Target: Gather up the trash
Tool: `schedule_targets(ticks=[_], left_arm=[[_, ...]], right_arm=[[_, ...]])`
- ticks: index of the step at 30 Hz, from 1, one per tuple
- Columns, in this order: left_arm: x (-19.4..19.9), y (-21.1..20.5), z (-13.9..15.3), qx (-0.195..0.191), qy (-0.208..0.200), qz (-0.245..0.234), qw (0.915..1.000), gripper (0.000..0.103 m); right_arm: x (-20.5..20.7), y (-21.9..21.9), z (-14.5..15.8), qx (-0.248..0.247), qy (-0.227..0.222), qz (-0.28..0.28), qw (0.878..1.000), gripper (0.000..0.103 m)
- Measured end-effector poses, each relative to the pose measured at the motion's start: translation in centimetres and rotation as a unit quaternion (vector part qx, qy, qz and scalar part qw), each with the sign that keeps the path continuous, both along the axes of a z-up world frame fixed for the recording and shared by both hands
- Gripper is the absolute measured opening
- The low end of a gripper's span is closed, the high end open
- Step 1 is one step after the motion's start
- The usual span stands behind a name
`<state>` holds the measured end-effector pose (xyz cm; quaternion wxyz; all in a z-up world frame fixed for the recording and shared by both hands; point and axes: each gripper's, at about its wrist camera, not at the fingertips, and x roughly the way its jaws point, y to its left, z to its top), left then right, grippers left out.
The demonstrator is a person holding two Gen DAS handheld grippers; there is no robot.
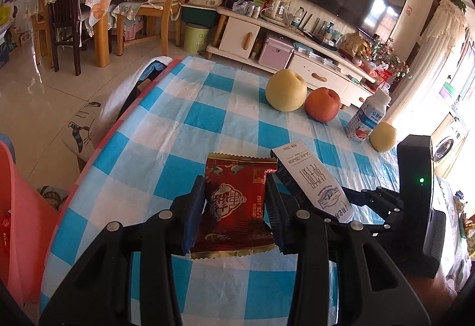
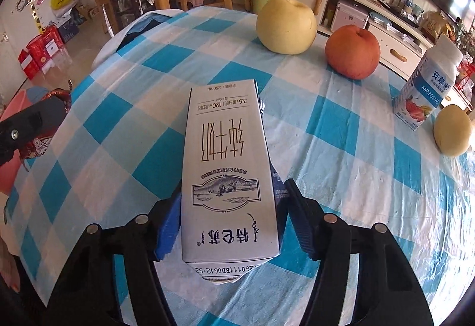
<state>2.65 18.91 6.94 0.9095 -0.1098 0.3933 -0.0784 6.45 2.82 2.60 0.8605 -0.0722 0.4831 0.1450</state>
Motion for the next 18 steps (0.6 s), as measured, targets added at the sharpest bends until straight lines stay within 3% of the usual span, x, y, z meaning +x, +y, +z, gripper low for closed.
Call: schedule_targets(ticks=[18], left_arm=[[-2.5, 2.3, 1.6, -0.012, -0.033, 0.028, 0.9990, 0.041]], right_arm=[[-4.8, 1.3, 5.0, 0.029, -0.064, 0.001, 0.998, 0.061]])
